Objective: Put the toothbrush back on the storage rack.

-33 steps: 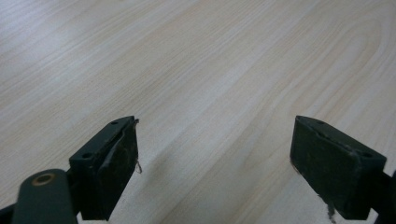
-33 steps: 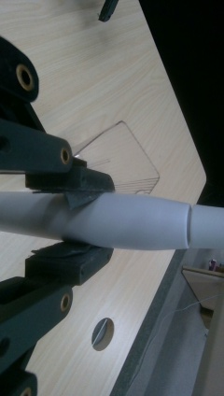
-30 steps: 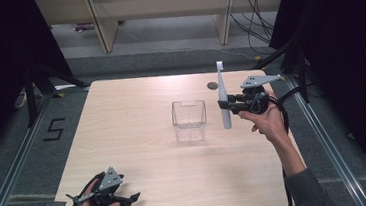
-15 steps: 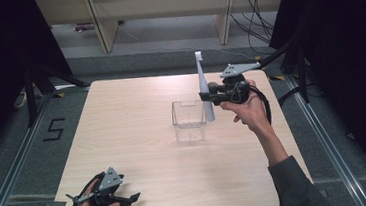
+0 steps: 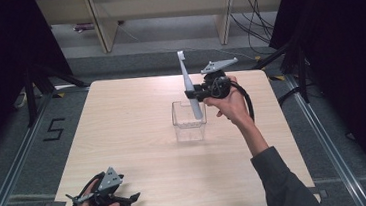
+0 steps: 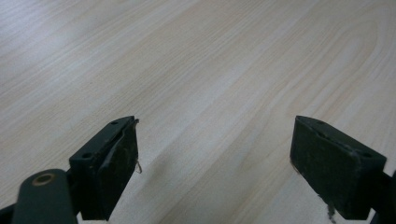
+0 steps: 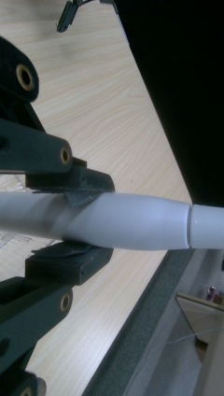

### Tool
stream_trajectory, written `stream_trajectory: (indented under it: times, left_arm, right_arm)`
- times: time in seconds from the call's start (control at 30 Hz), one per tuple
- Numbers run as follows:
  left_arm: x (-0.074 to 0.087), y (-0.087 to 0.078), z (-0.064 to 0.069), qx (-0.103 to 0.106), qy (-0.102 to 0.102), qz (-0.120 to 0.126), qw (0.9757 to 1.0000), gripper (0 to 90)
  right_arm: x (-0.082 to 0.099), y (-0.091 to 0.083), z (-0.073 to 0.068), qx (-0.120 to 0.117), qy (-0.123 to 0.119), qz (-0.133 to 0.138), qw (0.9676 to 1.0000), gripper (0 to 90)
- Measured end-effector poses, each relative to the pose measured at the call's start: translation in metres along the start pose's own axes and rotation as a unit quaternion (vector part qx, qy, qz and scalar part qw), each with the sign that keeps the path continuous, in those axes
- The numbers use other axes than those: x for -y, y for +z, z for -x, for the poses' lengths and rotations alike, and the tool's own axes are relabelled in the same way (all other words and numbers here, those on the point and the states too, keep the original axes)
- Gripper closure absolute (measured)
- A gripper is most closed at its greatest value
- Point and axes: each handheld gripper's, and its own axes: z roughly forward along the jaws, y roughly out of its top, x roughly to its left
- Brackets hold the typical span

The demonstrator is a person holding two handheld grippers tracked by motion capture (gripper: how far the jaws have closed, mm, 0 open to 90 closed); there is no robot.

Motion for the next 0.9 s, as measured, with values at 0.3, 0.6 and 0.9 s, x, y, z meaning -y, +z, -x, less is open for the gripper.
stream_trajectory:
  times: [0.3, 0.6, 0.9]
  left_arm:
    - [0.0, 0.0, 0.0, 0.002, 0.0, -0.003, 1.0, 14.9]
    - [0.0, 0.0, 0.0, 0.0, 0.003, 0.0, 1.0, 14.9]
    - [0.0, 0.001, -0.001, 0.002, 0.009, 0.003, 1.0, 14.9]
  right_arm:
    - [0.007, 0.022, 0.004, 0.01, -0.007, -0.035, 0.9993, 67.0]
    - [0.018, 0.038, 0.003, 0.013, -0.005, -0.057, 0.9983, 67.0]
    - [0.032, 0.051, 0.003, 0.015, -0.008, -0.108, 0.994, 67.0]
